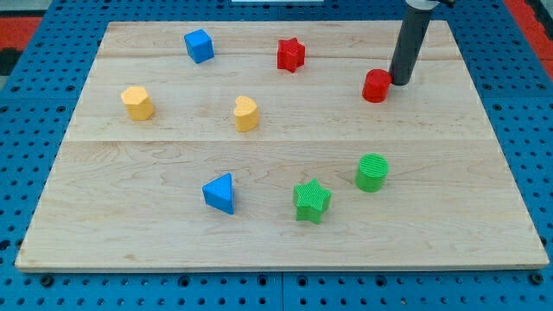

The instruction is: Place the red circle to the right of the green circle

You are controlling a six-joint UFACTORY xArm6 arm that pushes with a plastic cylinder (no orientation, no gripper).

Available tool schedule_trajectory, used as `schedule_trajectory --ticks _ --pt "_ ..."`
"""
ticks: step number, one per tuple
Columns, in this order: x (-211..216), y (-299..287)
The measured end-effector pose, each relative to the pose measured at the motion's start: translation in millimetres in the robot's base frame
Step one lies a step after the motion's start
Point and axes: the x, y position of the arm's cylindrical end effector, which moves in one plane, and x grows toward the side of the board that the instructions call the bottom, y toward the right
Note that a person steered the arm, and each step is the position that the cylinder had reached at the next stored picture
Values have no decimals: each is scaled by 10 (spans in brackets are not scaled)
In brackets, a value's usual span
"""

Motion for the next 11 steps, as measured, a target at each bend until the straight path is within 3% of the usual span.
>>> schedule_trajectory --ticks 5,6,8,9,11 --pt "28 -73" --pt "131 -157" --pt "-266 -608" --pt "-32 -610" --pt "-51 -875"
